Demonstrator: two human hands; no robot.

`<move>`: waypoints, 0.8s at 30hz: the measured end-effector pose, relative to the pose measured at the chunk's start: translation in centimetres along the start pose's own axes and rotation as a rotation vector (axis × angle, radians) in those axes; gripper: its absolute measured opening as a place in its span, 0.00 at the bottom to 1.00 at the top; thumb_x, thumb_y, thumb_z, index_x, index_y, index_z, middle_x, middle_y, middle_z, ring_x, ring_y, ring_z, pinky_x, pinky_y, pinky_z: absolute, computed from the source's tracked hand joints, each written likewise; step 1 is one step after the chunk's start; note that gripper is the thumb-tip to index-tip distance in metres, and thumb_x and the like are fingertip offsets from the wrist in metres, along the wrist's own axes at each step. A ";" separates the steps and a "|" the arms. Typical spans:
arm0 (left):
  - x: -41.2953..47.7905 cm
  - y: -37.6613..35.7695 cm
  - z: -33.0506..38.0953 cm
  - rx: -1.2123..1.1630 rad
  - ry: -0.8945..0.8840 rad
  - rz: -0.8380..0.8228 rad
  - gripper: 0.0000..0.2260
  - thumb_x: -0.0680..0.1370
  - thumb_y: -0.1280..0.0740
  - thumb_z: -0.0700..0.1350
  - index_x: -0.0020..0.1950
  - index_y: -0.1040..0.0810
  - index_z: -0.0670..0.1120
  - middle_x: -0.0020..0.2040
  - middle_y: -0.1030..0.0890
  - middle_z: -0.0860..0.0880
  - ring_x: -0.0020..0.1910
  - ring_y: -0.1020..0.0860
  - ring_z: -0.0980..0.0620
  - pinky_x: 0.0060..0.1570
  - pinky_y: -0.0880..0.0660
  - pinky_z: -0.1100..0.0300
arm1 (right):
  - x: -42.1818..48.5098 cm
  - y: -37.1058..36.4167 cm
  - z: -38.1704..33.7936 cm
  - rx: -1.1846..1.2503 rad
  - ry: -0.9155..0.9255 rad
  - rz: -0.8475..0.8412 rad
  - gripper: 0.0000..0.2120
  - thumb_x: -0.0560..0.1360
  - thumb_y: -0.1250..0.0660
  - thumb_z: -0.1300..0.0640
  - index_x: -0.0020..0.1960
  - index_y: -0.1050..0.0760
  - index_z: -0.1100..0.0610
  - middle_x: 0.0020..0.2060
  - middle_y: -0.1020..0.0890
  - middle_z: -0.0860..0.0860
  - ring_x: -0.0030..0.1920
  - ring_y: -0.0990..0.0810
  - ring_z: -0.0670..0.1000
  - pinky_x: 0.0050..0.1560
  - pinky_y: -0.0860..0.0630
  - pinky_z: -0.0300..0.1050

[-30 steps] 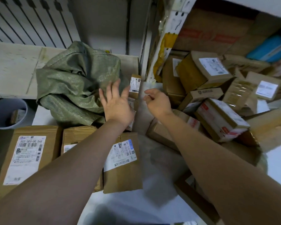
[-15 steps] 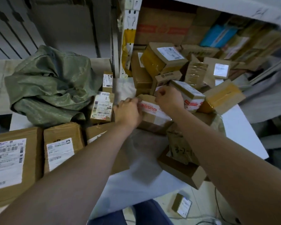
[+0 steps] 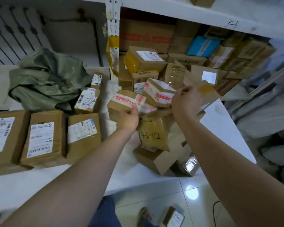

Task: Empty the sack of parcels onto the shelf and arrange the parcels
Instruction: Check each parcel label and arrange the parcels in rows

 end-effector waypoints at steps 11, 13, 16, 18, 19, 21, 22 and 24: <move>-7.5 -3.4 -2.7 -0.425 0.159 0.160 0.26 0.80 0.52 0.66 0.72 0.33 0.54 0.63 0.22 0.45 0.62 0.24 0.41 0.63 0.27 0.43 | -0.9 2.7 7.5 0.065 -0.160 -0.409 0.33 0.82 0.60 0.38 0.61 0.25 0.60 0.56 0.22 0.57 0.61 0.25 0.58 0.62 0.30 0.54; -8.1 -2.0 -2.3 -0.563 0.149 0.195 0.24 0.81 0.51 0.65 0.72 0.34 0.55 0.58 0.21 0.47 0.58 0.23 0.43 0.60 0.25 0.43 | -1.0 3.4 6.6 0.161 -0.145 -0.412 0.27 0.83 0.58 0.40 0.51 0.28 0.57 0.42 0.26 0.53 0.50 0.26 0.53 0.54 0.31 0.50; -8.4 0.6 -2.4 -0.611 0.139 0.270 0.25 0.80 0.50 0.66 0.71 0.33 0.56 0.58 0.21 0.48 0.60 0.23 0.45 0.63 0.27 0.43 | -1.8 2.7 5.7 0.299 -0.210 -0.476 0.25 0.82 0.55 0.38 0.45 0.32 0.56 0.37 0.29 0.51 0.41 0.28 0.50 0.51 0.27 0.49; -7.2 2.0 -3.1 -0.595 0.103 0.284 0.30 0.75 0.50 0.73 0.70 0.31 0.60 0.63 0.23 0.49 0.63 0.25 0.45 0.65 0.29 0.43 | -2.8 1.6 5.4 0.401 -0.289 -0.559 0.27 0.80 0.53 0.35 0.53 0.28 0.56 0.43 0.24 0.52 0.45 0.25 0.51 0.50 0.23 0.50; -5.6 2.8 -4.3 -0.575 0.091 0.299 0.35 0.68 0.50 0.79 0.68 0.30 0.63 0.65 0.24 0.51 0.64 0.26 0.46 0.64 0.29 0.42 | -3.1 1.0 5.3 0.449 -0.324 -0.607 0.29 0.79 0.52 0.33 0.58 0.27 0.55 0.47 0.22 0.52 0.48 0.24 0.51 0.47 0.22 0.48; -3.8 4.5 -6.3 -0.535 0.168 0.374 0.48 0.53 0.51 0.85 0.67 0.30 0.65 0.65 0.25 0.53 0.65 0.27 0.45 0.62 0.29 0.41 | -4.0 0.1 5.2 0.518 -0.393 -0.693 0.31 0.77 0.50 0.30 0.63 0.26 0.52 0.54 0.20 0.52 0.52 0.22 0.52 0.42 0.23 0.46; -3.8 5.2 -6.9 -0.540 0.237 0.402 0.52 0.50 0.50 0.85 0.69 0.33 0.62 0.64 0.26 0.52 0.63 0.26 0.44 0.61 0.29 0.41 | -4.4 -0.4 5.2 0.542 -0.423 -0.722 0.32 0.76 0.49 0.29 0.63 0.26 0.52 0.55 0.20 0.52 0.52 0.22 0.53 0.41 0.23 0.47; -5.4 6.2 -6.7 -0.550 0.302 0.408 0.53 0.51 0.47 0.83 0.71 0.35 0.58 0.63 0.26 0.50 0.59 0.25 0.42 0.59 0.27 0.40 | -5.3 -1.0 5.2 0.581 -0.466 -0.756 0.34 0.74 0.48 0.27 0.64 0.26 0.53 0.56 0.20 0.53 0.52 0.21 0.54 0.39 0.22 0.48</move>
Point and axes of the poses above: each hand's wrist, its own x-axis towards the middle knuckle, its own y-axis out of the back of the hand, z = x × y, the point moved 4 cm from there along x, towards the middle knuckle
